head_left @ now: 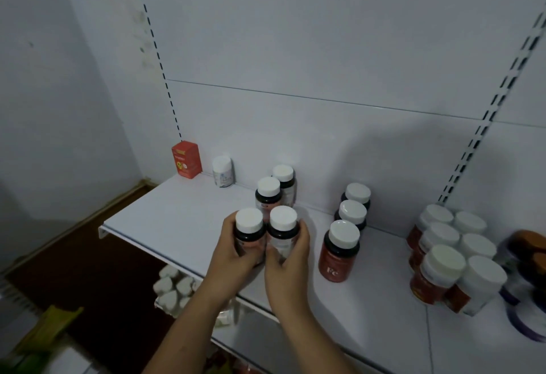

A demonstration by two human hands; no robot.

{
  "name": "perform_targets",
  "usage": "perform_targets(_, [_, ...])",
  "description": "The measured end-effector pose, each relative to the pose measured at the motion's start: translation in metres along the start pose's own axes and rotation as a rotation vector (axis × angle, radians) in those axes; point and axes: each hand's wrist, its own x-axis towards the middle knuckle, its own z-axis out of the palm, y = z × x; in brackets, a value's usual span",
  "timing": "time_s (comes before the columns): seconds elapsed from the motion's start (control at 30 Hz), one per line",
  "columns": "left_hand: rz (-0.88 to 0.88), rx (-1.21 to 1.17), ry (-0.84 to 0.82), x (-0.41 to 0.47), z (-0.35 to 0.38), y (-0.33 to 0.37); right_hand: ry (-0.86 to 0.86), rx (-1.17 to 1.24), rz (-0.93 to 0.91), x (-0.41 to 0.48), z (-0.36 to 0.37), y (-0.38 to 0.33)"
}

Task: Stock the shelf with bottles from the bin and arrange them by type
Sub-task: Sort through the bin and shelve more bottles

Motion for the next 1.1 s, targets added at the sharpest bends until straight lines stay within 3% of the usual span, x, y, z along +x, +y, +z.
perform_targets(0.13, [0.006, -0.01, 0.029, 0.012, 0.007, -0.006, -0.018, -0.057, -0.013, 0.0, -0.001, -0.008])
perform_targets(0.33, [0.007, -0.065, 0.057, 0.015, 0.012, -0.013, -0.163, -0.23, -0.247, -0.045, -0.017, -0.005])
perform_targets(0.5, [0.001, -0.07, 0.027, 0.018, 0.011, -0.009, -0.181, -0.381, -0.147, -0.036, -0.01, 0.004])
perform_targets(0.8, [0.014, -0.003, 0.06, 0.028, 0.008, -0.017, -0.113, -0.388, 0.025, -0.001, 0.005, 0.002])
perform_targets(1.1, [0.028, 0.044, 0.066, 0.039, 0.015, -0.014, 0.029, -0.174, 0.136, 0.044, 0.014, -0.004])
